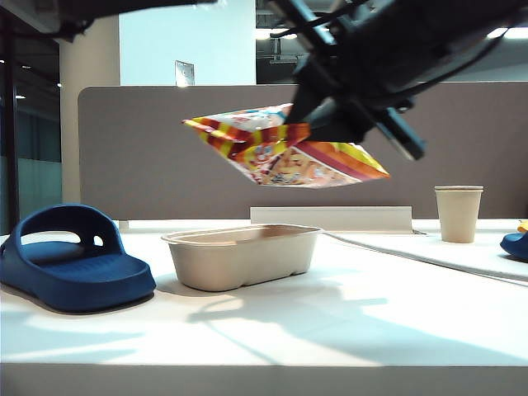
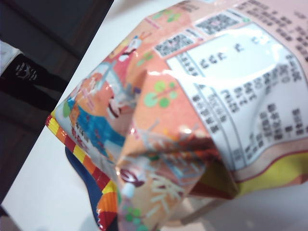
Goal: Pick up a bag of chips and put them in the box.
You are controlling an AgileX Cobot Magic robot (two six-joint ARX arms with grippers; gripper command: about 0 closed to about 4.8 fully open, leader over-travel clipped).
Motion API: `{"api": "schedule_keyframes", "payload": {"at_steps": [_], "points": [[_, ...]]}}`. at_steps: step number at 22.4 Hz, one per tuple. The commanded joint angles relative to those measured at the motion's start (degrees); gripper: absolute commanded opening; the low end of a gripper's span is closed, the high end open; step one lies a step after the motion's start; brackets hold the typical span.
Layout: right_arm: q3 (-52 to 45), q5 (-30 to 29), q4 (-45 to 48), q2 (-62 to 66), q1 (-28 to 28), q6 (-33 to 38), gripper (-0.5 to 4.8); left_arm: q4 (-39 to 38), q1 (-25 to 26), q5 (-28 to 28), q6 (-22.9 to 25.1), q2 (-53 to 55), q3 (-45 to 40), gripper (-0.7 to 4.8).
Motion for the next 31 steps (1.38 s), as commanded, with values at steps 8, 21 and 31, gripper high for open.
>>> {"api": "schedule_keyframes", "payload": {"at_steps": [8,21,31], "points": [[6.10,4.85,2.29,11.13,3.50,-1.49,0.09,-2.60,0.07,-1.20,0.63,-2.16,0.22,1.22],[6.10,7.28,0.63,13.68,4.96,-1.49,0.09,-2.60,0.11,-2.32,1.49,-2.16,0.22,1.22],[6.10,5.57,1.03,14.49,5.07,-1.49,0.09,-2.58,0.11,-2.54,1.51,-2.16,0.22,1.22]]}}
